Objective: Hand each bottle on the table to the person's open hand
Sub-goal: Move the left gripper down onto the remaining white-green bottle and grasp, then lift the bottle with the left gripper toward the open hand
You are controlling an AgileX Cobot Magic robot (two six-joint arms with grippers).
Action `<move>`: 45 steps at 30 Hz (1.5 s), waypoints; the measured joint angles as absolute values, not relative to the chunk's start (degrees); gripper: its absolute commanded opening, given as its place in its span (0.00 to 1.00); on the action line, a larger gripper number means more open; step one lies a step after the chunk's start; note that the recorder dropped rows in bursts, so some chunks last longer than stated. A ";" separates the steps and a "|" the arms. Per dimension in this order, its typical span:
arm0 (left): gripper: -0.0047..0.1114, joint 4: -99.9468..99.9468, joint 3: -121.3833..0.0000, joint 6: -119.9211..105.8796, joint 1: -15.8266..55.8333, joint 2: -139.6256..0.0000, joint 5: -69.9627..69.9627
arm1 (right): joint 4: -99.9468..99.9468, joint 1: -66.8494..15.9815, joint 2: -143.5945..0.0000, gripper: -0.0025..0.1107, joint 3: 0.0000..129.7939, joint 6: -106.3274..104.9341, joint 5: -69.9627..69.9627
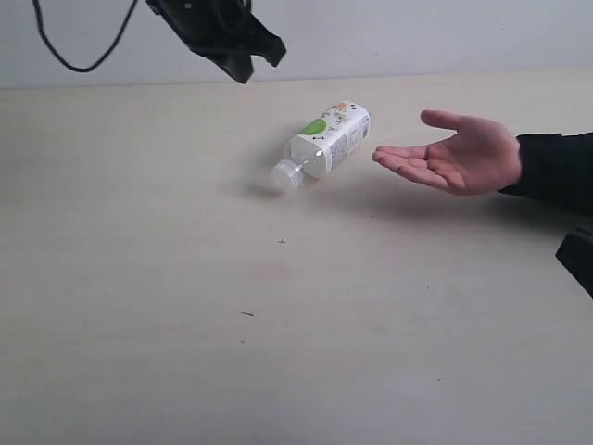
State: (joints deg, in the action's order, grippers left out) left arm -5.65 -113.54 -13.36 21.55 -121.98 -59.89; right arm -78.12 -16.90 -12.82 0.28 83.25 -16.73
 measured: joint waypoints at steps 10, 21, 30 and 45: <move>0.61 -12.09 -119.78 -14.31 23.47 -128.83 -55.50 | -78.12 -16.90 -12.82 0.02 0.28 83.25 -16.73; 0.76 -9.43 -119.78 -14.30 25.64 -132.77 -49.76 | -78.12 -16.90 -12.82 0.02 0.28 83.25 -16.73; 0.77 -5.94 -119.78 -14.30 26.99 -135.71 -45.41 | -78.12 -16.90 -12.82 0.02 0.28 83.25 -16.73; 0.77 -5.68 -119.83 -14.41 26.99 -141.20 -39.87 | -78.12 -16.90 -12.82 0.02 0.28 83.25 -16.73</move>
State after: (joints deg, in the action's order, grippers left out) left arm -5.68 -119.83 -14.41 26.99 -141.20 -39.87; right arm -78.12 -16.90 -12.82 0.28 83.25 -16.73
